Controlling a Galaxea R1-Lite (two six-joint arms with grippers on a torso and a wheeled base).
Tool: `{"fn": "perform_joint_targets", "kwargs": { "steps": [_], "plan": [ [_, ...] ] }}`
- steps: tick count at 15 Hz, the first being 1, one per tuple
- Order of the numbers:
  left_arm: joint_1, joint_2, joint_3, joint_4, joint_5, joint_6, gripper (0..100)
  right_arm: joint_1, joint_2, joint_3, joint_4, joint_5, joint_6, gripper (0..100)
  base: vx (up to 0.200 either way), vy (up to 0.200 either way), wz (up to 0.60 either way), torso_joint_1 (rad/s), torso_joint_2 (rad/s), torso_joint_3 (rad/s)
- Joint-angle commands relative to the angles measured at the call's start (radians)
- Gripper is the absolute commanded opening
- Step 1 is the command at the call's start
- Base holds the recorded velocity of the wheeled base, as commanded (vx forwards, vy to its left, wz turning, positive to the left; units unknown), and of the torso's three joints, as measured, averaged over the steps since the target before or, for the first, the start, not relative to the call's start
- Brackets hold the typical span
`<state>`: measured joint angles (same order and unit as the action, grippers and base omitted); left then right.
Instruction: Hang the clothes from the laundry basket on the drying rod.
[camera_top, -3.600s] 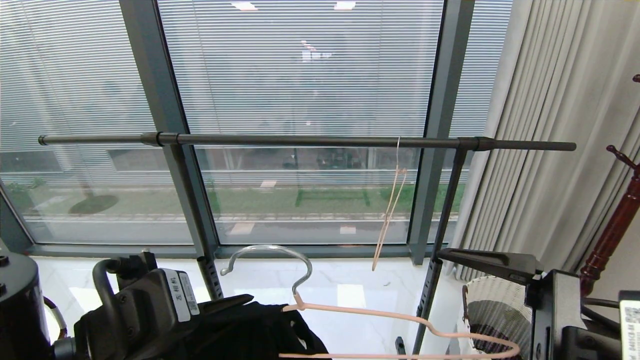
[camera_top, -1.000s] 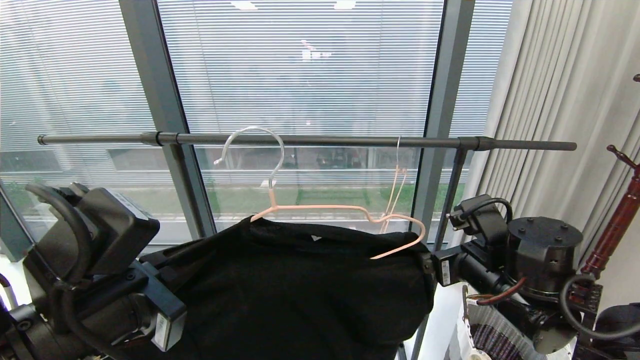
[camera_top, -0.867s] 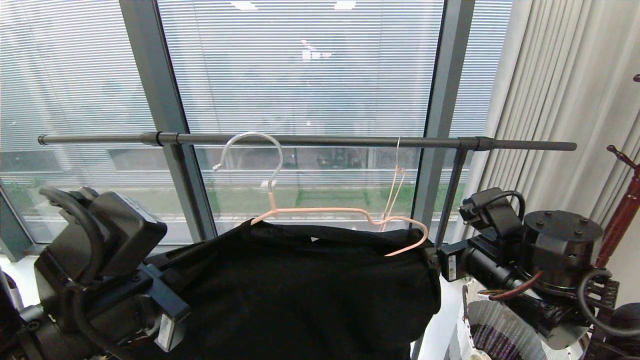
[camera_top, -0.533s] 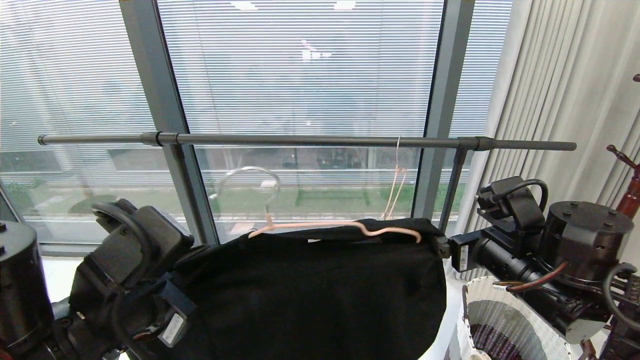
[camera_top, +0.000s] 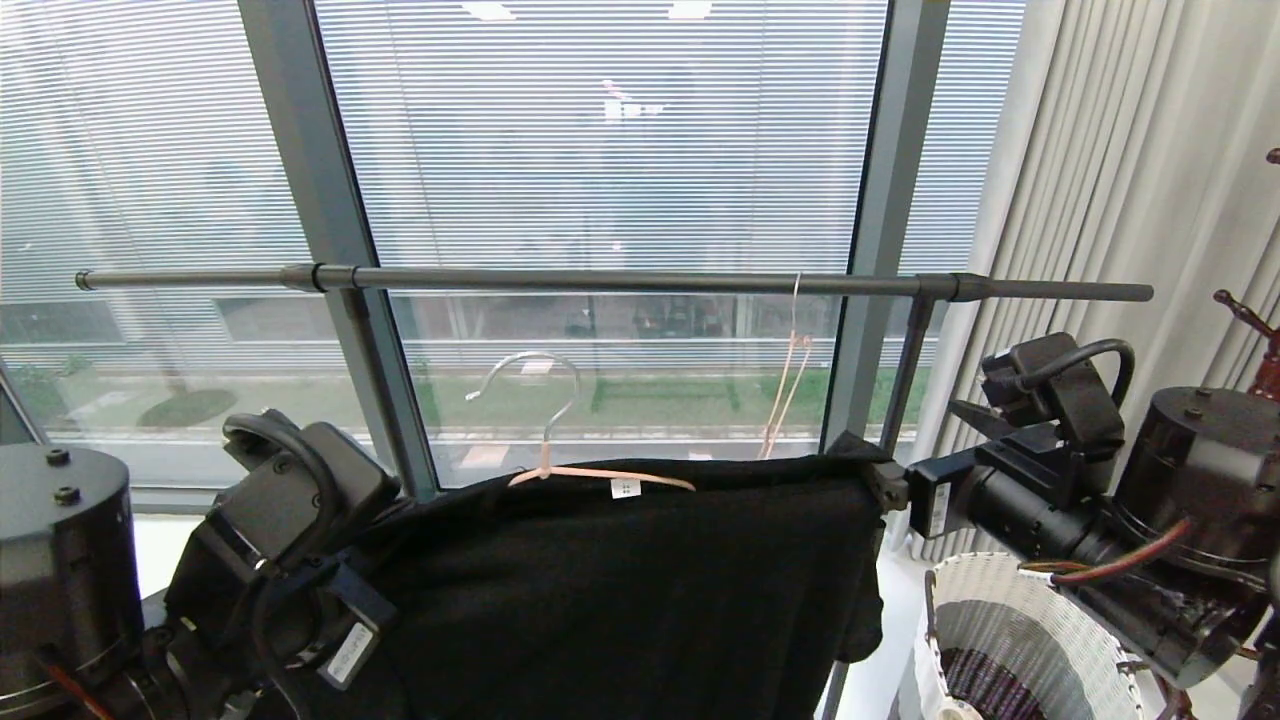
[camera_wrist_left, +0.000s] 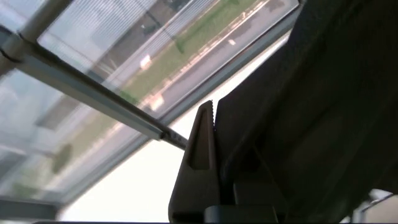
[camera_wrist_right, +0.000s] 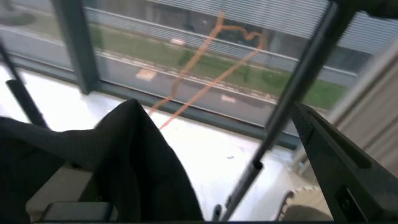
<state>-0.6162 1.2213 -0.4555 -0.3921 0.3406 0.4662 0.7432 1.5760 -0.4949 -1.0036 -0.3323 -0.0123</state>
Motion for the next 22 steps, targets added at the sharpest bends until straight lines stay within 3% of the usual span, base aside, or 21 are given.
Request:
{"fn": "perform_joint_targets", "kwargs": {
  "steps": [1, 3, 5, 7, 10, 12, 14, 18, 19, 22],
  "plan": [
    [0.001, 0.053, -0.031, -0.010, 0.011, -0.057, 0, 0.094, -0.103, 0.001, 0.051, 0.026, 0.000, 100, 0.000, 0.000, 0.00, 0.000, 0.00, 0.000],
    [0.000, 0.061, -0.057, -0.010, 0.031, -0.089, 0, 0.147, -0.232, -0.002, 0.221, 0.096, 0.002, 100, 0.000, 0.000, 0.00, 0.000, 0.00, 0.000],
    [-0.010, 0.055, -0.057, -0.010, 0.031, -0.092, 0, 0.113, -0.346, -0.022, 0.401, 0.259, 0.002, 100, 0.000, 0.000, 0.00, 0.000, 0.00, 0.000],
    [-0.051, 0.052, -0.057, -0.011, 0.029, -0.109, 0, 0.041, -0.353, -0.059, 0.430, 0.299, 0.000, 100, 0.000, 0.000, 0.00, 0.000, 0.00, 0.000],
    [-0.120, 0.057, -0.055, -0.011, 0.029, -0.121, 0, 0.025, -0.353, -0.103, 0.444, 0.338, 0.003, 100, 0.000, 0.000, 0.00, 0.000, 0.00, 0.000],
    [-0.154, 0.066, -0.057, -0.011, 0.029, -0.121, 0, 0.036, -0.392, -0.152, 0.576, 0.427, 0.048, 100, 0.000, 0.000, 0.00, 0.000, 0.00, 0.000],
    [-0.175, 0.066, -0.060, -0.014, 0.029, -0.123, 0, 0.035, -0.416, -0.182, 0.681, 0.467, 0.048, 100, 0.000, 0.000, 0.00, 0.000, 0.00, 0.000],
    [-0.263, 0.093, -0.061, -0.057, 0.028, -0.156, 0, 0.036, -0.396, -0.231, 0.813, 0.552, -0.095, 100, 0.000, 0.000, 0.00, 0.000, 0.00, 0.000],
    [-0.310, 0.107, -0.061, -0.073, 0.028, -0.155, 0, 0.035, -0.378, -0.263, 0.898, 0.602, -0.178, 100, 0.000, 0.000, 0.00, 0.000, 0.00, 0.000],
    [-0.412, 0.113, -0.063, -0.077, 0.028, -0.144, 0, 0.035, -0.313, -0.280, 0.958, 0.656, -0.298, 100, 0.000, 0.000, 0.00, 0.000, 0.00, 0.000]
  ]
}}
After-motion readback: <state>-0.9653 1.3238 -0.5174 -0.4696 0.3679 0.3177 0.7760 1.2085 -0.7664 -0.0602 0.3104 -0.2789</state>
